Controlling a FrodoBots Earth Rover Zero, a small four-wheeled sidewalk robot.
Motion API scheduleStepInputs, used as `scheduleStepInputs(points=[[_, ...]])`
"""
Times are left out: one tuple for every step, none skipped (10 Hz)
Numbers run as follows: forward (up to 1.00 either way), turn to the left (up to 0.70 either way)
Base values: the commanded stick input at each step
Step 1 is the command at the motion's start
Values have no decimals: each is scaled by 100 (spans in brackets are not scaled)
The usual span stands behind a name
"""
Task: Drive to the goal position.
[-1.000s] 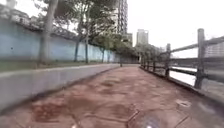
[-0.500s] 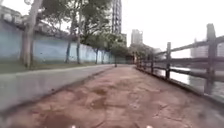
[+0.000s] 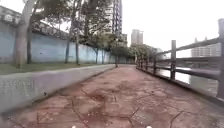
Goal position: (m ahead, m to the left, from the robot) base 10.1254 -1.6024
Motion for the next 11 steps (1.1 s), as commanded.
scheduleStepInputs(points=[[0,0],[0,0],[19,1],[100,1],[100,-33],[100,-33],[100,8],[100,8],[100,8],[100,-6],[100,-32]])
